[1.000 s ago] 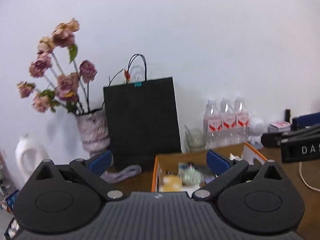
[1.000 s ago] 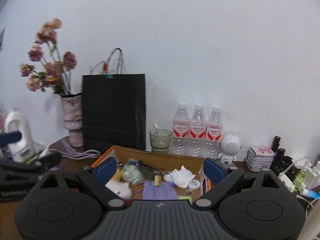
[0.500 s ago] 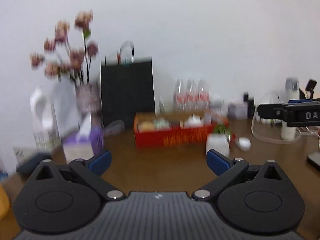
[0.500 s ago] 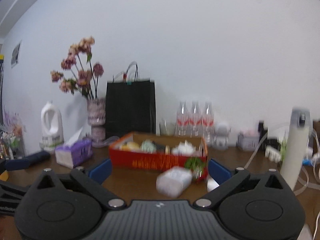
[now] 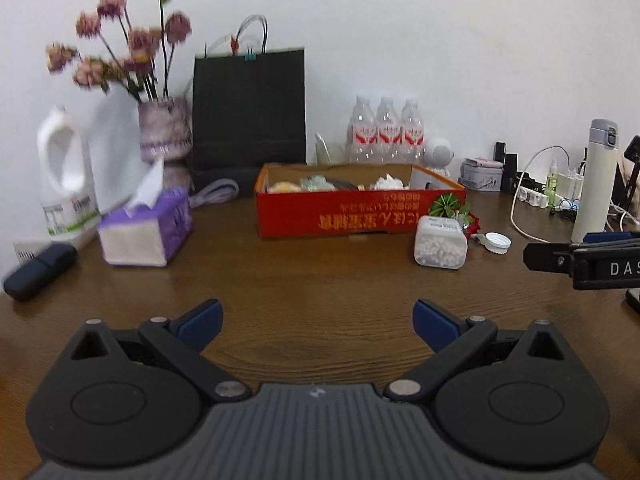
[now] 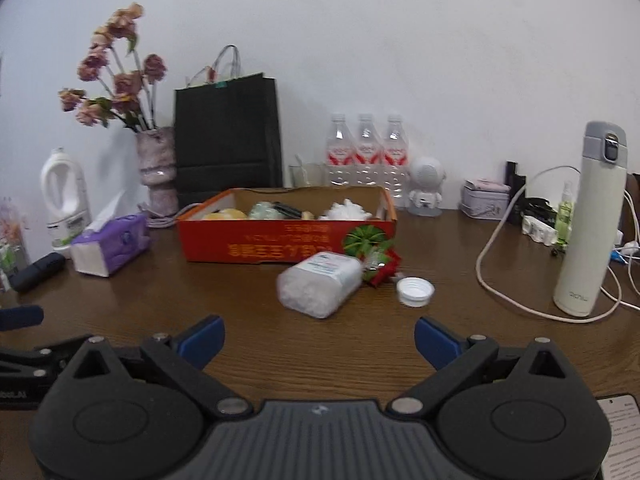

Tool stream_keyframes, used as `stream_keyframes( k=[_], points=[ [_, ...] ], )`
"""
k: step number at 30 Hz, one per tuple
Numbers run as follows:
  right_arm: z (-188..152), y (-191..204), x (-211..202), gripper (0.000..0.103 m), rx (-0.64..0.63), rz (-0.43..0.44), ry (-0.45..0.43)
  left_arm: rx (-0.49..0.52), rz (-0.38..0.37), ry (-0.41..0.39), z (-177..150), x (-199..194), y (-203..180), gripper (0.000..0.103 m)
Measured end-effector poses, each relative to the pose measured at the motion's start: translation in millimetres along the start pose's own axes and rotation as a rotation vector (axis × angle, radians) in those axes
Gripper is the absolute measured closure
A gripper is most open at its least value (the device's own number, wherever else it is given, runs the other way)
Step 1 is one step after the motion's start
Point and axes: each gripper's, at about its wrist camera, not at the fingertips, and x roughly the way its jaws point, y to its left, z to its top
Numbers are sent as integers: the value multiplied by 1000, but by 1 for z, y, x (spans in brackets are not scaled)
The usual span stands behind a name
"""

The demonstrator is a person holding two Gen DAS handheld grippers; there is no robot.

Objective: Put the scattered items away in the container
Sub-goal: 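Move both grippers back from the box toward the cotton pad pack, then grasp the white cotton pad pack with the left gripper while the right grasps the white bottle lid, then lift the pad pack and lid with both grippers and carry them over the box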

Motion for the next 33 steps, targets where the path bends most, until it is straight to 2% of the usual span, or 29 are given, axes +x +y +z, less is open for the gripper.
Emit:
stream_keyframes(
  k=[2, 5, 8, 11, 15, 16, 17, 18, 19, 21, 23, 27, 30, 33],
  points=[
    [1, -10, 6, 2, 20, -18, 0, 4, -29, 29, 3, 14, -4, 0],
    [6, -24, 30, 3, 27, -36, 32, 59, -93, 32, 18, 42, -19, 0],
    [19, -38, 66, 7, 47, -84, 72, 123, -178, 30, 39, 79, -44, 0],
    [34, -53, 102, 14, 88, -85, 111, 175, -249, 57, 56, 123, -72, 0],
    [48, -72, 141, 22, 108, -93, 108, 201, -231, 131, 62, 183, -102, 1],
    [50, -77, 148, 24, 118, -81, 97, 197, -228, 132, 62, 190, -106, 3],
    [52, -80, 154, 25, 126, -72, 94, 182, -235, 131, 63, 195, -108, 14],
    [52, -83, 159, 26, 129, -74, 93, 160, -243, 137, 65, 197, -105, 31],
    [52, -84, 164, 26, 123, -81, 100, 131, -264, 147, 66, 197, -101, 36],
    [47, -86, 171, 29, 113, -85, 126, 97, -275, 150, 65, 195, -93, 36],
    [40, -85, 177, 36, 106, -86, 174, 111, -240, 144, 63, 192, -88, 36],
    [35, -76, 188, 64, 40, -105, 220, 103, -175, 123, 61, 165, -70, 36],
    [32, -71, 189, 64, 18, -94, 220, 82, -111, 113, 52, 135, -49, 36],
    [32, -60, 182, 64, -13, -32, 240, 35, -29, 122, 37, 103, -26, 36]
  ],
)
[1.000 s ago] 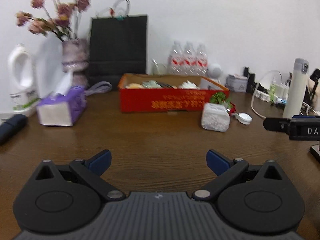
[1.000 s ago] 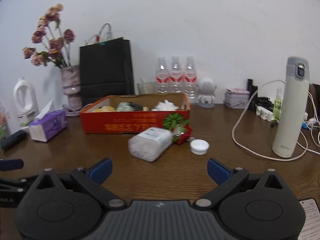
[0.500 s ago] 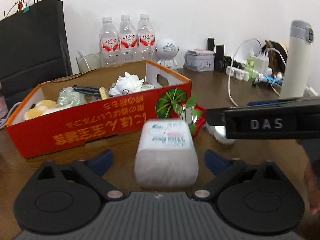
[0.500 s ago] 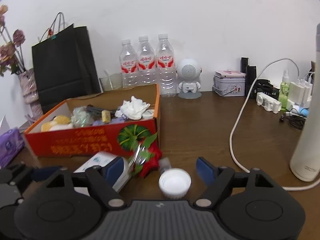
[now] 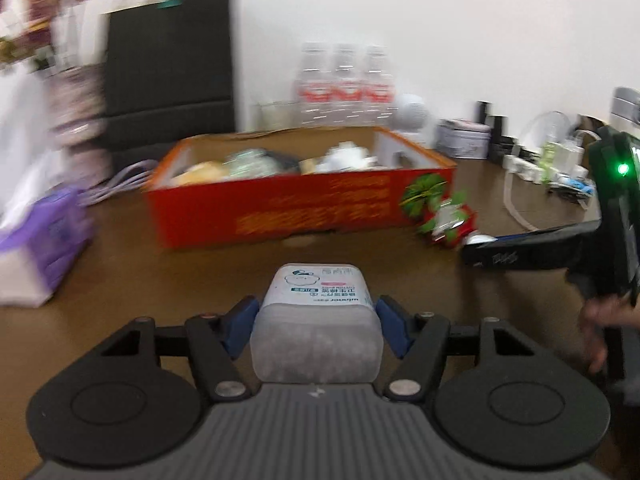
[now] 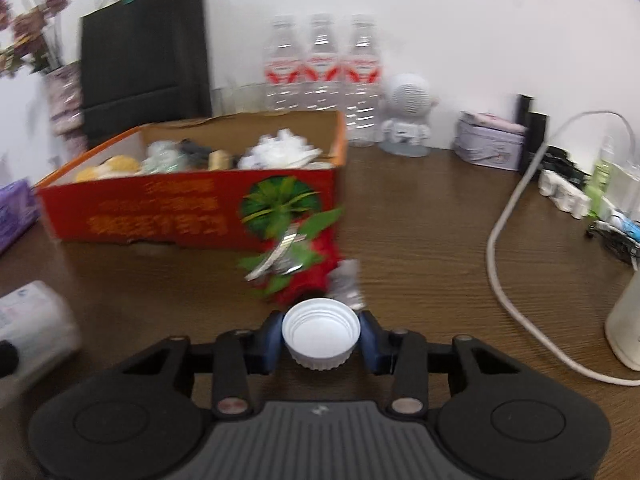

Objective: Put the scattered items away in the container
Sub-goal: 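Lift the pad pack and lid with both grippers and carry them over the box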

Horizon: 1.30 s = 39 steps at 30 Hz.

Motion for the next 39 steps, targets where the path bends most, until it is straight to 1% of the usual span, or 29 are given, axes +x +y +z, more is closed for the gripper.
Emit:
stream_keyframes(
  k=[2, 4, 6, 9, 12, 15, 17, 18, 20, 22, 23, 25, 27, 29, 30, 31, 33, 35, 36, 37, 38, 39],
  points=[
    [-4, 14, -9, 64, -34, 68, 19, -6, 36, 22, -11, -18, 9, 36],
    [-11, 36, -26, 64, -97, 135, 39, 12, 68, 20, -22, -35, 15, 36],
    [-20, 62, -40, 64, -159, 202, 62, -8, 102, 17, -31, -49, 24, 36],
    [-30, 99, -58, 64, -211, 265, 69, -43, 114, 14, -39, -63, 35, 36],
    [-34, 123, -67, 64, -259, 285, 72, -39, 125, 6, -45, -74, 41, 36],
    [-35, 135, -74, 64, -270, 283, 80, -58, 87, 5, -49, -79, 47, 35],
    [-35, 138, -75, 64, -269, 276, 83, -50, 77, -9, -51, -81, 48, 31],
    [-35, 138, -74, 64, -265, 266, 84, -43, 66, -29, -51, -84, 50, 26],
    [-35, 133, -78, 63, -254, 230, 74, -33, 15, -62, -49, -88, 55, 20],
    [-34, 126, -91, 58, -247, 197, 47, -40, -25, -78, -44, -88, 61, 15],
    [-33, 120, -100, 55, -240, 187, 26, -46, -45, -77, -40, -86, 64, 14],
    [-33, 109, -116, 48, -220, 170, -4, -65, -77, -72, -32, -76, 68, 14],
    [-33, 101, -124, 47, -191, 166, -14, -87, -100, -54, -23, -62, 69, 14],
    [-36, 97, -125, 47, -162, 162, -12, -84, -128, -30, -15, -53, 66, 14],
    [-37, 99, -125, 47, -165, 143, -13, -73, -123, -16, -14, -50, 64, 14],
    [-38, 104, -124, 47, -174, 130, -17, -69, -102, -5, -14, -49, 63, 14],
    [-40, 113, -120, 48, -178, 163, -17, -89, -49, 27, -18, -47, 64, 14],
    [-41, 120, -109, 50, -169, 182, 4, -131, -33, 52, -26, -46, 68, 14],
    [-41, 124, -100, 51, -173, 170, 20, -148, -26, 66, -29, -45, 70, 16],
    [-42, 127, -95, 51, -180, 150, 24, -159, -16, 81, -33, -43, 71, 21],
    [-43, 129, -90, 51, -188, 126, 24, -165, -8, 89, -35, -42, 72, 23],
    [-44, 131, -86, 53, -189, 113, 29, -172, -6, 86, -38, -42, 73, 27]
  ],
)
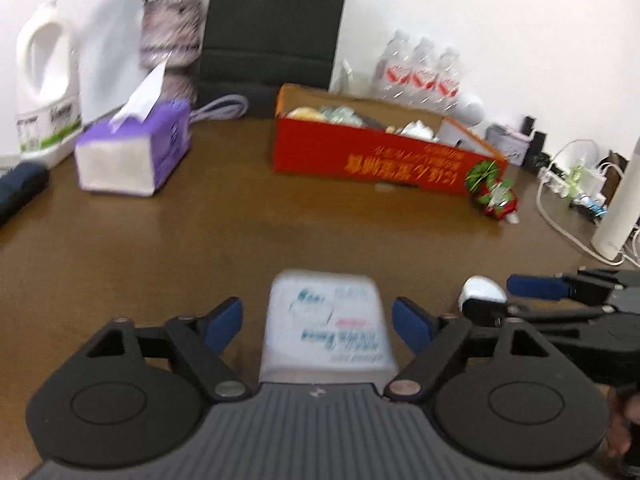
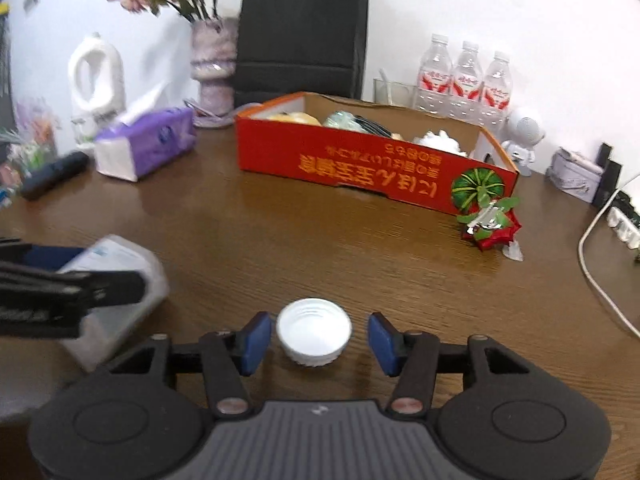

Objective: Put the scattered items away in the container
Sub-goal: 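Lift the pad pack and lid with both grippers and carry them over the box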

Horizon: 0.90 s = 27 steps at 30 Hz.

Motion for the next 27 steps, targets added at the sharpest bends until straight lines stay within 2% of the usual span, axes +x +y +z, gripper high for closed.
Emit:
stream_keyframes(
  k=[1, 7, 11, 13, 15, 19, 22, 24, 27],
  points=[
    [-1, -1, 2, 64, 7, 2, 2, -7, -4, -10, -2, 0, 1, 35],
    [-8, -4, -12, 64, 43, 46, -48, -6, 28, -81, -5, -16, -13, 36],
    [-16, -6, -57, 64, 58, 26, -189, 40, 60, -199, -8, -43, -42, 37],
    [-23, -10, -82, 64, 78, -14, -276, 89, 85, -291, -15, -60, -64, 37],
    [-30, -12, -106, 64, 86, -71, -361, 96, 88, -367, -21, -76, -82, 37],
    [-40, -18, -147, 64, 100, -104, -496, 80, 50, -400, -28, -97, -97, 37],
    [-51, -19, -165, 64, 106, -115, -562, 83, 52, -464, -35, -112, -104, 37],
    [-57, -20, -168, 64, 110, -117, -572, 80, 46, -482, -37, -116, -105, 37],
    [-60, -23, -164, 64, 133, -102, -551, 70, 35, -459, -31, -113, -106, 37]
  ],
)
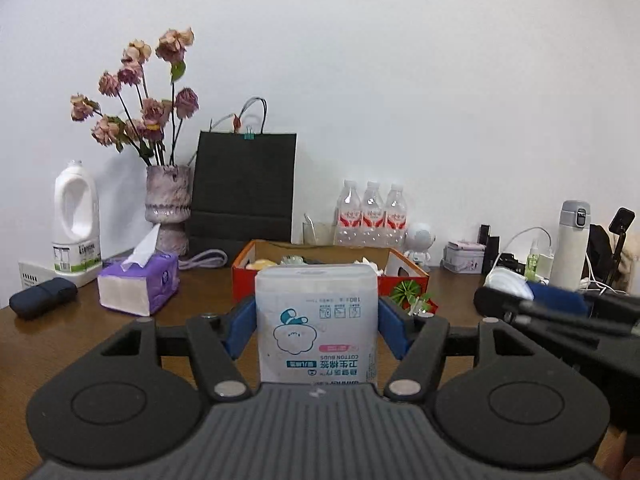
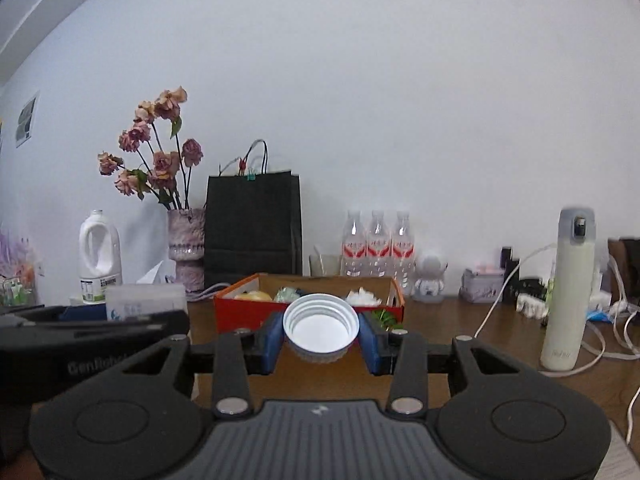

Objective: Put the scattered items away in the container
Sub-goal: 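Lift the pad pack and lid with both grippers and carry them over the box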

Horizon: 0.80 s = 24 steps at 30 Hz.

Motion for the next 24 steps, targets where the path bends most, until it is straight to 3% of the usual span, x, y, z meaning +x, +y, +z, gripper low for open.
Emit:
stream_keyframes(
  k=[4, 7, 12, 14, 17, 18, 22, 24],
  points=[
    [4, -4, 23, 64, 2, 3, 21, -11, -13, 22, 9, 25, 0, 37],
    [21, -16, 57, 64, 35, 36, 26, -49, -54, 10, 35, 63, 6, 37],
    [76, -56, 153, 64, 148, 55, -9, -142, -139, 53, 102, 171, 29, 37],
    [100, -66, 193, 64, 155, 40, -21, -170, -107, 93, 125, 220, 35, 37],
    [128, -77, 258, 64, 129, 39, 31, -139, -67, 176, 146, 284, 32, 37],
    [133, -80, 280, 64, 119, 55, 75, -124, -79, 228, 149, 307, 28, 37],
    [132, -98, 389, 64, 153, 120, 486, -49, -69, 524, 130, 384, 14, 37],
    [119, -105, 432, 64, 172, 86, 618, -7, -54, 632, 112, 415, 6, 37]
  ],
)
